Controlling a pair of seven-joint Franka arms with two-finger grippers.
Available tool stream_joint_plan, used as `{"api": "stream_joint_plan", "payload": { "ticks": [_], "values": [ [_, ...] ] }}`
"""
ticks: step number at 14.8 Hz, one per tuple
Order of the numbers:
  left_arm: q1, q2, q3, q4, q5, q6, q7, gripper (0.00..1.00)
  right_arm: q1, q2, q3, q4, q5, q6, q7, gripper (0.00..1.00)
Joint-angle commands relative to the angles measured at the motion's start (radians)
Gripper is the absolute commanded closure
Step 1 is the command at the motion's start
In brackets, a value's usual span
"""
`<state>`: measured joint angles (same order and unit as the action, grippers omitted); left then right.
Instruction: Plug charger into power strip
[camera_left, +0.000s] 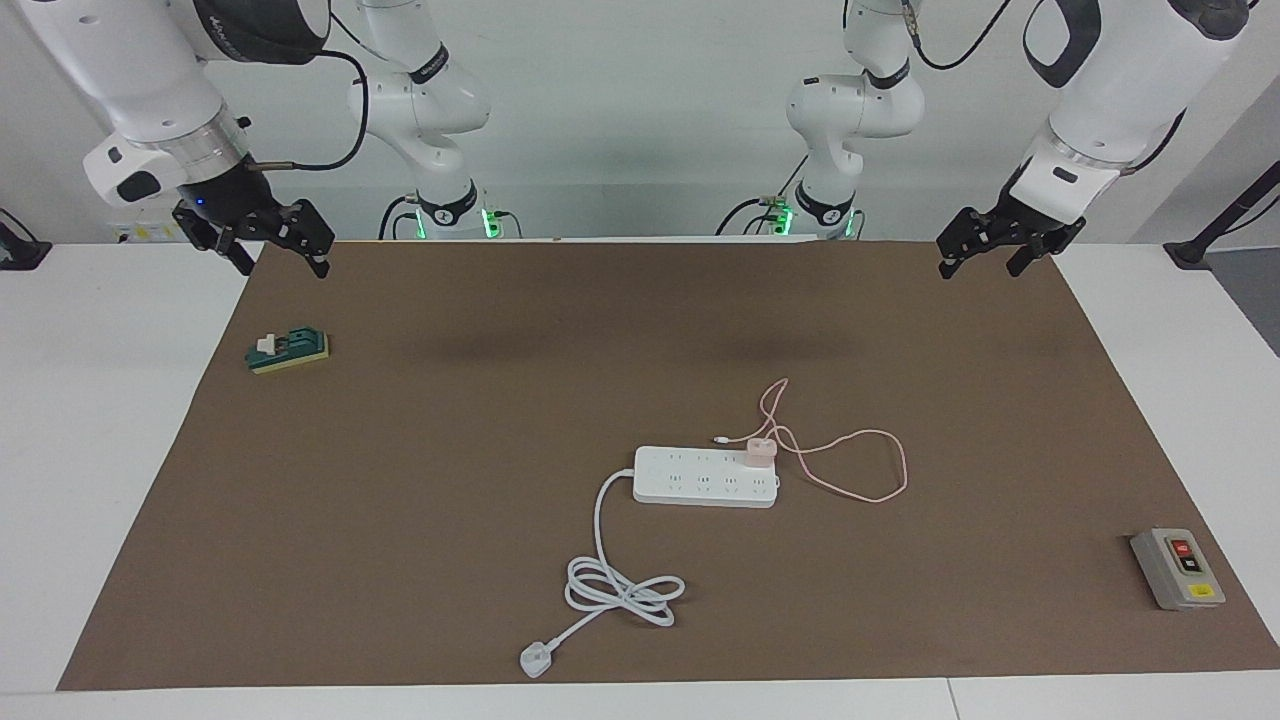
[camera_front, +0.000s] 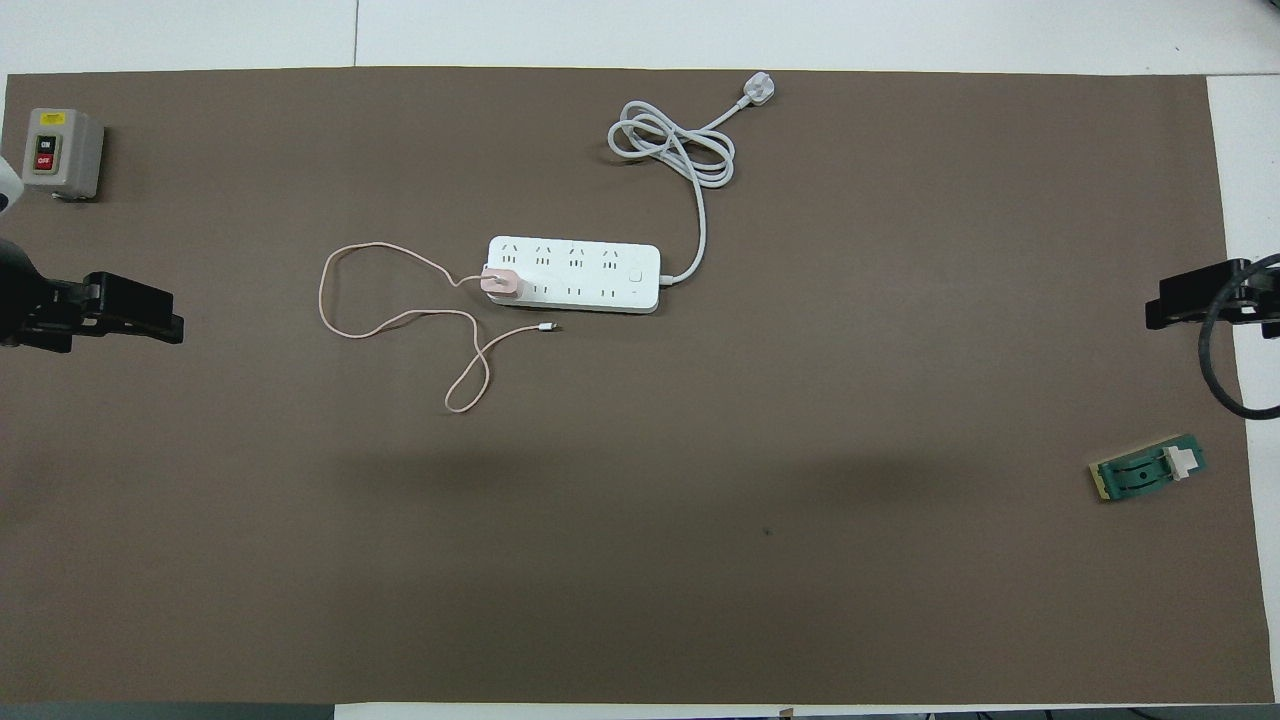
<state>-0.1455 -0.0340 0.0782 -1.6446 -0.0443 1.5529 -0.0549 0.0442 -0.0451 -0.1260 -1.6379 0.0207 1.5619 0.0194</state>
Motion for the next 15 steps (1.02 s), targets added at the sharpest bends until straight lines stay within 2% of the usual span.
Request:
{"api": "stream_joint_plan", "payload": {
  "ticks": [1, 6, 9, 12, 15],
  "values": [
    [-0.005, 0.028, 0.012, 0.014, -0.014, 0.016, 0.001, 0.0, -0.021, -0.01, 0.019, -0.005, -0.012, -0.002, -0.021, 0.0],
    [0.075, 0.069, -0.012, 0.022, -0.069, 0.038, 0.013, 0.0, -0.021, -0.01, 0.019, -0.005, -0.012, -0.002, -0.021, 0.0],
    [0.063, 0.074, -0.011, 0.02, -0.059, 0.061, 0.015, 0.0, -0.021, -0.01, 0.019, -0.005, -0.012, -0.002, -0.021, 0.0],
    [0.058, 0.075, -0.017, 0.019, 0.018, 0.084, 0.055, 0.0, -0.021, -0.01, 0.019, -0.005, -0.012, -0.002, -0.021, 0.0],
    [0.06, 0.075, -0.017, 0.017, 0.015, 0.09, 0.084, 0.0, -0.021, -0.01, 0.019, -0.005, -0.012, -0.002, -0.021, 0.0]
  ]
}}
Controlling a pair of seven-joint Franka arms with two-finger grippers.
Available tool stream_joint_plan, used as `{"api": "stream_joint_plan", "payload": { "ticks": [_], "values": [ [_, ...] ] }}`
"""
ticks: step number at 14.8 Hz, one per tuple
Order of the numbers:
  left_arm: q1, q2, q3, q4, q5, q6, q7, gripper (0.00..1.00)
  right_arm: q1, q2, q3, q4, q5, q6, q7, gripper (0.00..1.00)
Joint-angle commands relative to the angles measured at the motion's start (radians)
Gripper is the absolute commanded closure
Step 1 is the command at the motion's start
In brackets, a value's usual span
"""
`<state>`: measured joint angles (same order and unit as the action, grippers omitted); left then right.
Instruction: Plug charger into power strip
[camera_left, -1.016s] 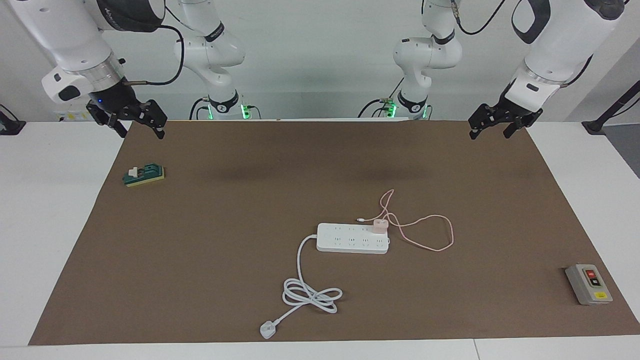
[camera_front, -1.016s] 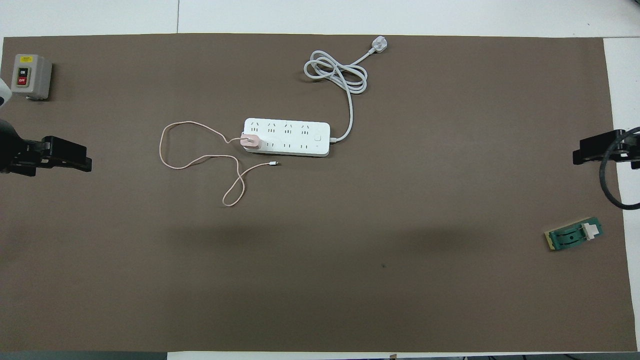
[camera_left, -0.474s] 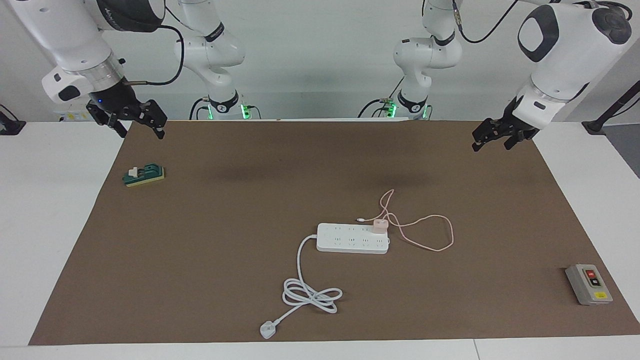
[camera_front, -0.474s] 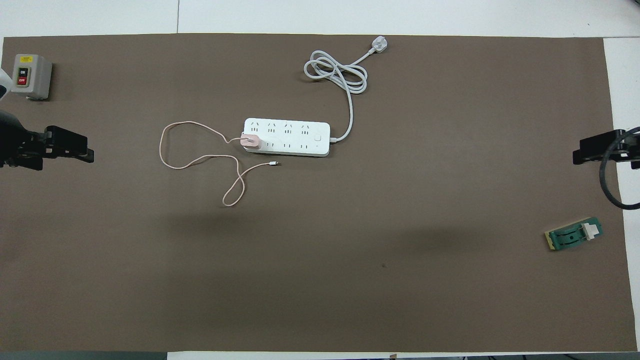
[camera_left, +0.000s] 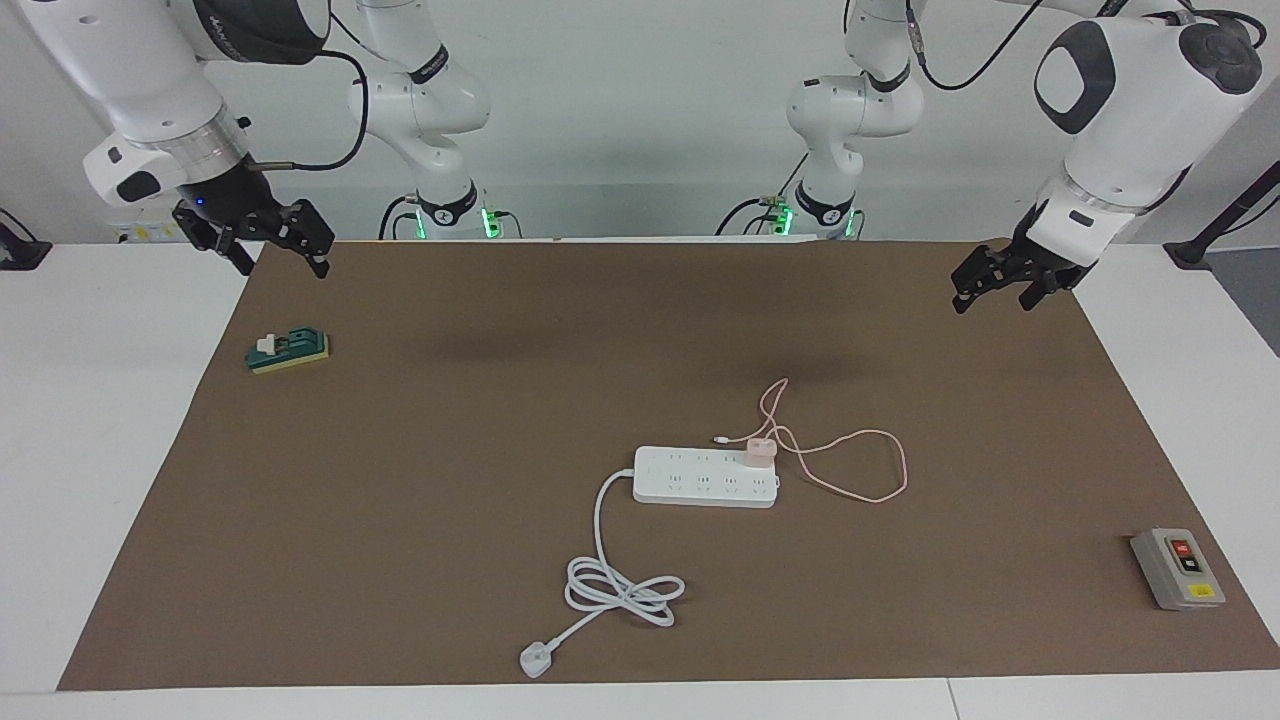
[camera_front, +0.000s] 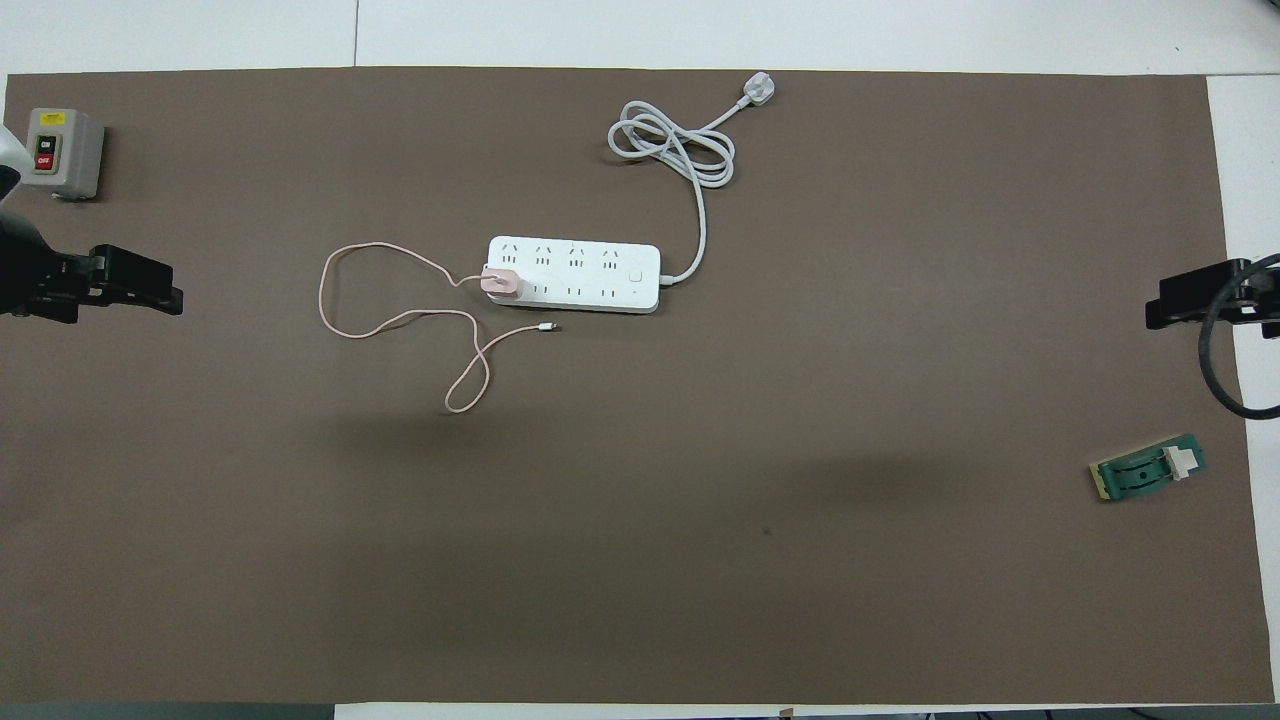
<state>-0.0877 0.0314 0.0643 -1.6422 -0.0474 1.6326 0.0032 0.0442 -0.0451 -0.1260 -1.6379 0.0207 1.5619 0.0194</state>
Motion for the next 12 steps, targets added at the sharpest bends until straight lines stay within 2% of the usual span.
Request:
{"api": "stream_joint_plan", "payload": {
  "ticks": [1, 12],
  "values": [
    [0.003, 0.01, -0.003, 0.016, 0.017, 0.01, 0.024, 0.0, -0.021, -0.01, 0.019, -0.005, -0.012, -0.002, -0.021, 0.0],
    [0.003, 0.008, -0.003, 0.016, 0.009, 0.026, 0.011, 0.0, -0.021, -0.01, 0.019, -0.005, -0.012, -0.002, -0.021, 0.0]
  ]
}}
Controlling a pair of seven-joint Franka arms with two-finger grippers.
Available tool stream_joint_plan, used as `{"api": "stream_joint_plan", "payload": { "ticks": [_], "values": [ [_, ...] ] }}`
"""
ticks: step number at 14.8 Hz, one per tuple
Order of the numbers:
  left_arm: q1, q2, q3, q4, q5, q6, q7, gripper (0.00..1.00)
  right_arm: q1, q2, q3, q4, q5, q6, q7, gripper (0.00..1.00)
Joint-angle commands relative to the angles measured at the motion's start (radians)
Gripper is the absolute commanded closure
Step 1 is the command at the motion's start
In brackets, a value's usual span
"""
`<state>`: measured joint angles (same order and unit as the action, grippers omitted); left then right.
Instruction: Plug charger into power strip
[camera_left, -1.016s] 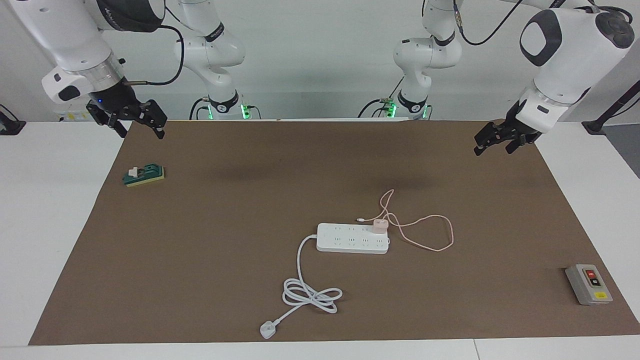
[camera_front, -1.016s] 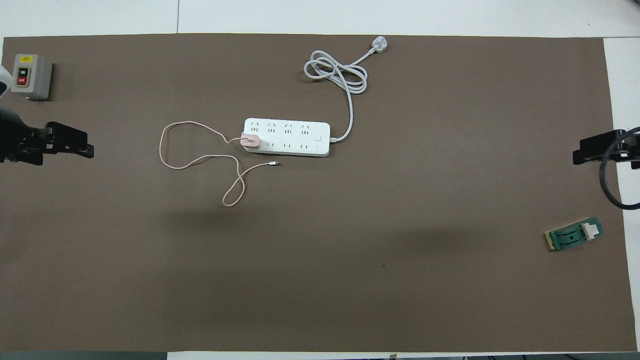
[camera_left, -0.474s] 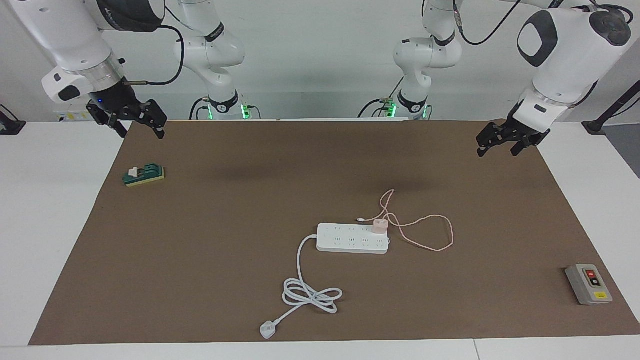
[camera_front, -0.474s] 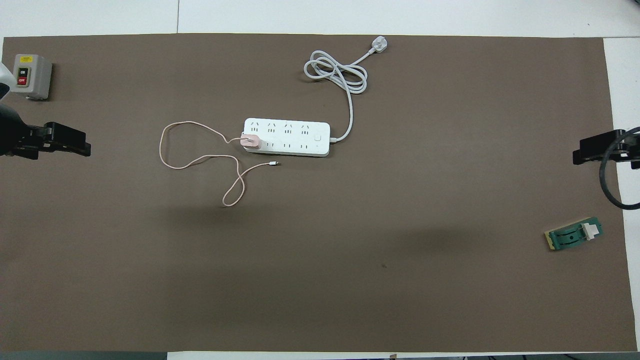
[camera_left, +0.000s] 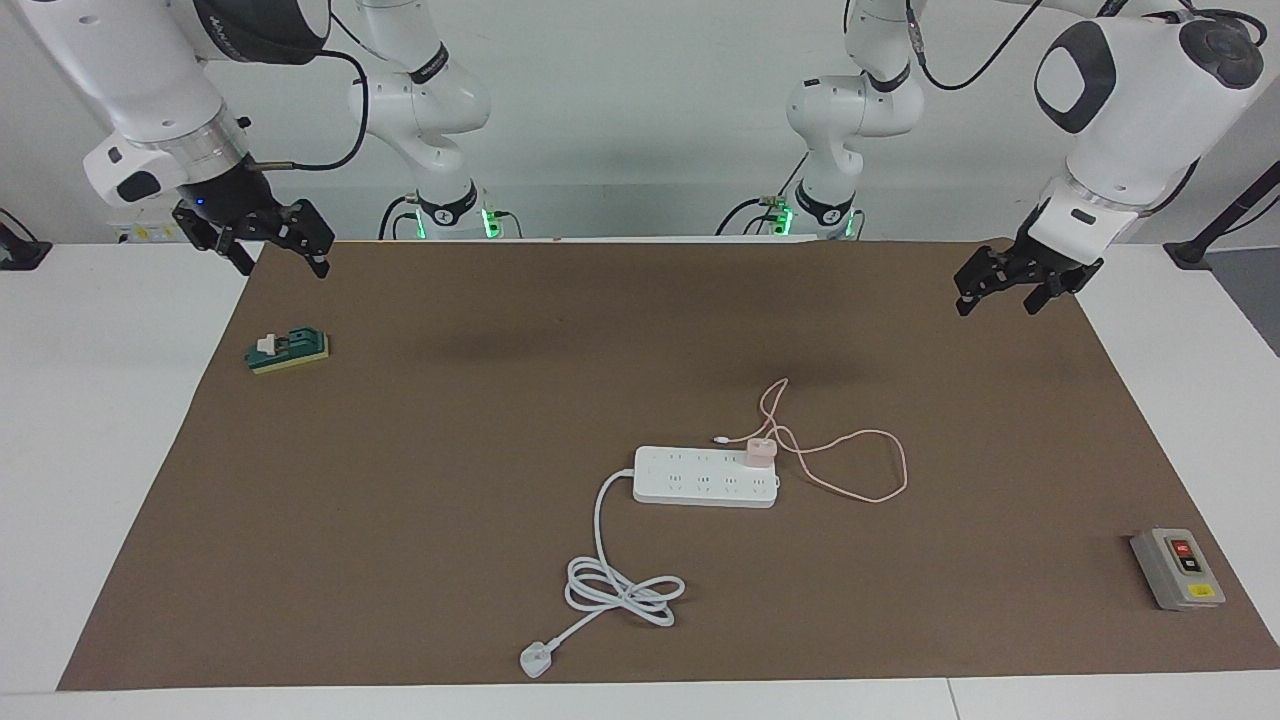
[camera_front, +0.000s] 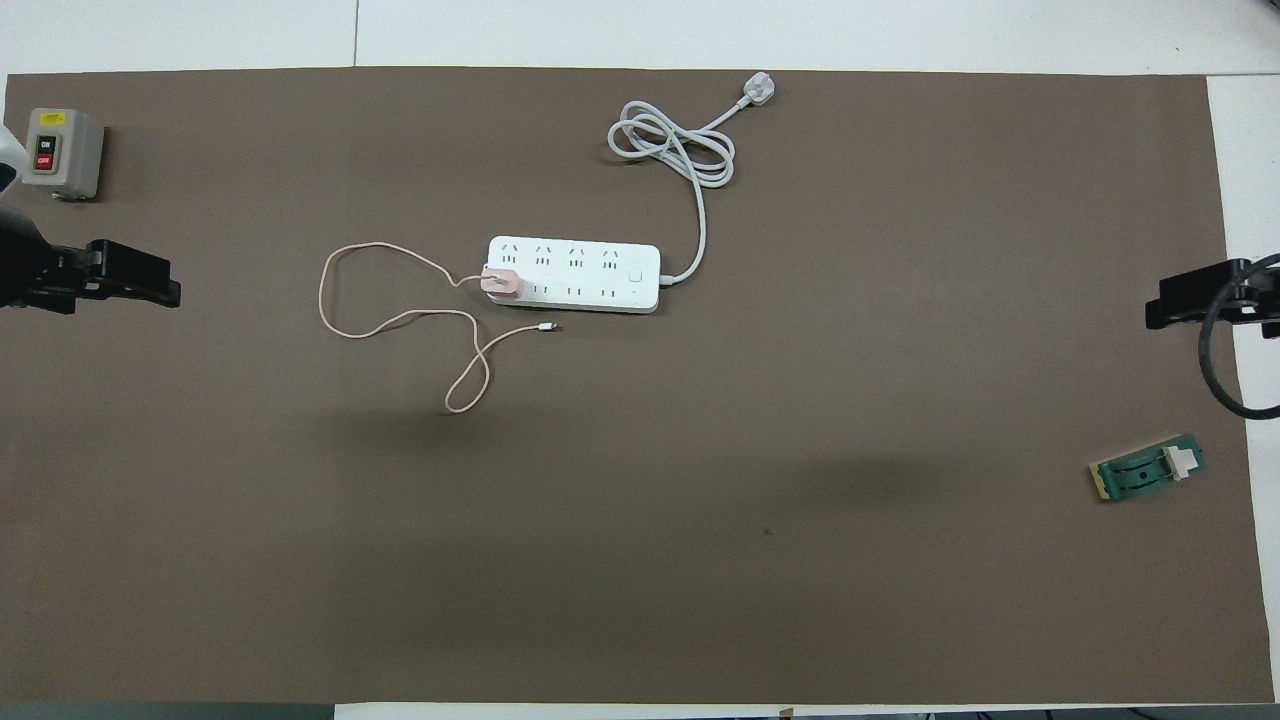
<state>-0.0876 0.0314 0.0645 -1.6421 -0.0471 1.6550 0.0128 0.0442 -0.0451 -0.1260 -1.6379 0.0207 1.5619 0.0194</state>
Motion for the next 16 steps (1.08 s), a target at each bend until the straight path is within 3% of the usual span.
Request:
{"api": "stream_joint_plan", "payload": {
  "ticks": [1, 16],
  "values": [
    [0.002, 0.007, -0.002, 0.018, 0.01, 0.0, 0.001, 0.0, -0.021, -0.01, 0.019, -0.005, -0.012, -0.002, -0.021, 0.0],
    [-0.014, 0.01, -0.003, 0.016, 0.058, 0.012, 0.018, 0.0, -0.021, -0.01, 0.019, -0.005, -0.012, -0.002, -0.021, 0.0]
  ]
}}
